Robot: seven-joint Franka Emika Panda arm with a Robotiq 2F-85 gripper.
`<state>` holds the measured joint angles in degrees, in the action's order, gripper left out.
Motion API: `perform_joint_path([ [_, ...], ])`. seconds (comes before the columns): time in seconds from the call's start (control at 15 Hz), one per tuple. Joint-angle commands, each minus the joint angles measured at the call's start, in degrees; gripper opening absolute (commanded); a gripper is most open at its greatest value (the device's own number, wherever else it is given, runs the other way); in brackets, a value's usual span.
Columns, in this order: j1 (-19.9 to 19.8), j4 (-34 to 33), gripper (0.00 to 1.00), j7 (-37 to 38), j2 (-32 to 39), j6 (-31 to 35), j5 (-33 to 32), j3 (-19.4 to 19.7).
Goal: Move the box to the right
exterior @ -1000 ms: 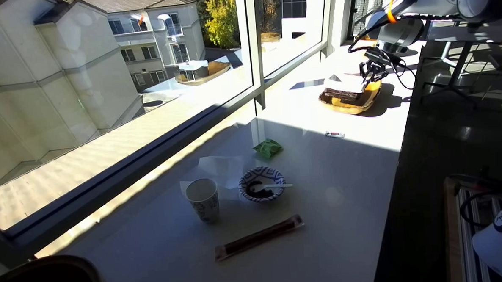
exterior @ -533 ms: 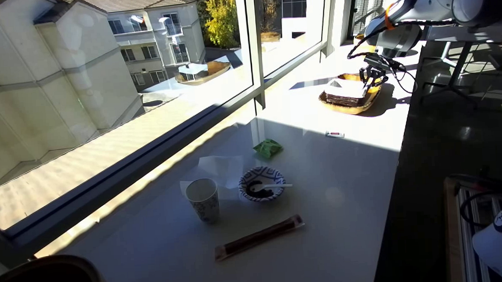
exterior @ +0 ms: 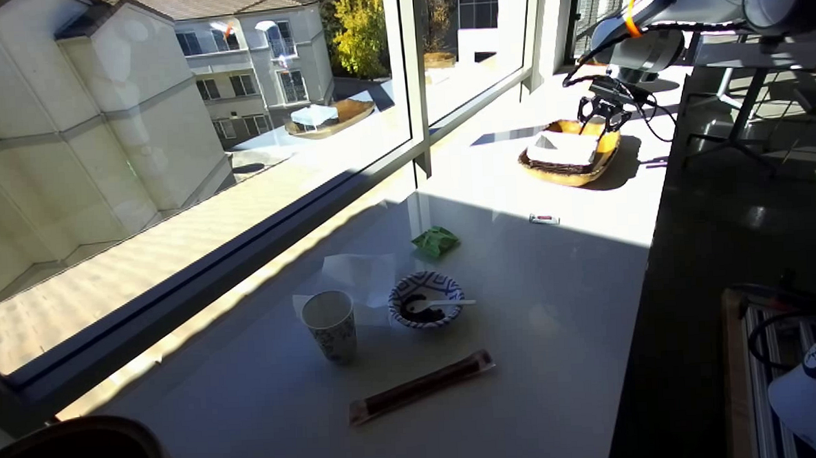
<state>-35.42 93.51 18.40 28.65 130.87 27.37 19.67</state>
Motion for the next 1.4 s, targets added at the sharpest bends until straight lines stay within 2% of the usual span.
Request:
perform_joint_path([
  [0.0,2.62,4.23,0.87,-1.87,-11.03,-11.81,-8.96,1.25],
  [0.07,3.45,4.08,0.95,-2.23,-13.31,-15.90,-11.23,1.41],
  [0.13,4.32,4.30,1.00,-2.74,-15.90,-20.18,-12.79,1.27],
  [0.33,8.65,5.40,1.00,-3.05,-21.83,-28.76,-18.98,0.73],
  [0.47,12.20,9.13,1.00,-2.55,-26.54,-30.19,-24.44,-0.29],
  [0.73,17.19,21.29,1.00,-4.44,-37.23,-28.86,-33.84,-3.46],
  [1.13,18.88,39.11,1.00,-9.53,-54.46,-27.09,-47.51,-7.64],
  [1.2,18.74,30.53,1.00,-7.23,-45.90,-30.07,-43.71,-6.98],
  [1.33,18.66,32.27,1.00,-7.35,-48.48,-29.98,-44.15,-7.23],
])
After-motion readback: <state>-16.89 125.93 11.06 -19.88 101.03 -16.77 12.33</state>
